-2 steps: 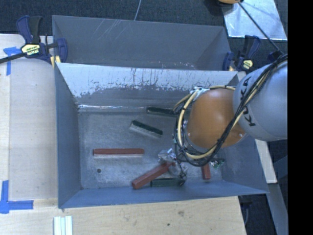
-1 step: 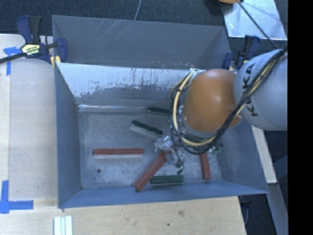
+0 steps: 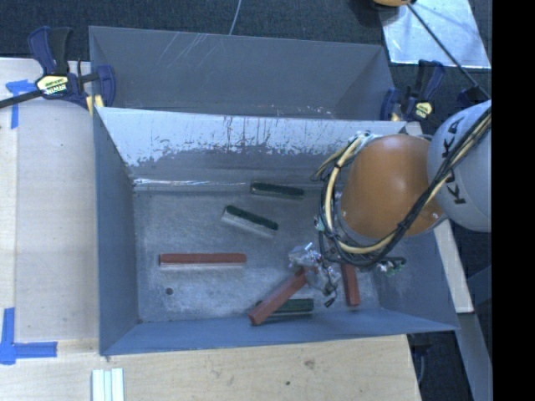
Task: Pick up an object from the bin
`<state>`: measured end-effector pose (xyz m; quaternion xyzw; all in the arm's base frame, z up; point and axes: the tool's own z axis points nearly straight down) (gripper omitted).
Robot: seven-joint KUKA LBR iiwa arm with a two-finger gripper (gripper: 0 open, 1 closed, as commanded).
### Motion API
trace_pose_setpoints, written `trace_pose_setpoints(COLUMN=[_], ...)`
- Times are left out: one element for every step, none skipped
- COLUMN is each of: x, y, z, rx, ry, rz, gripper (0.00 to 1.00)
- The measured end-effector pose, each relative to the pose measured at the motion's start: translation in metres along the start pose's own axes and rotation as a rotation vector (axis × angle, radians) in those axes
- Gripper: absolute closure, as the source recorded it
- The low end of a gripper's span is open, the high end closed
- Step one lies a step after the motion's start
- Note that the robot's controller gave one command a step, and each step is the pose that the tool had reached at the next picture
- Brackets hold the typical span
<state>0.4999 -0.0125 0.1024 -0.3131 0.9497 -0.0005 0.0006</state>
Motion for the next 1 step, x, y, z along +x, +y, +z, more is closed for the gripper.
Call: trace_pose_setpoints(x=[-0.0607], y=[0.0482], z=[-0.1093], rx=[0.000], ry=[-0.003], rz=[-0.016], gripper=[1.00])
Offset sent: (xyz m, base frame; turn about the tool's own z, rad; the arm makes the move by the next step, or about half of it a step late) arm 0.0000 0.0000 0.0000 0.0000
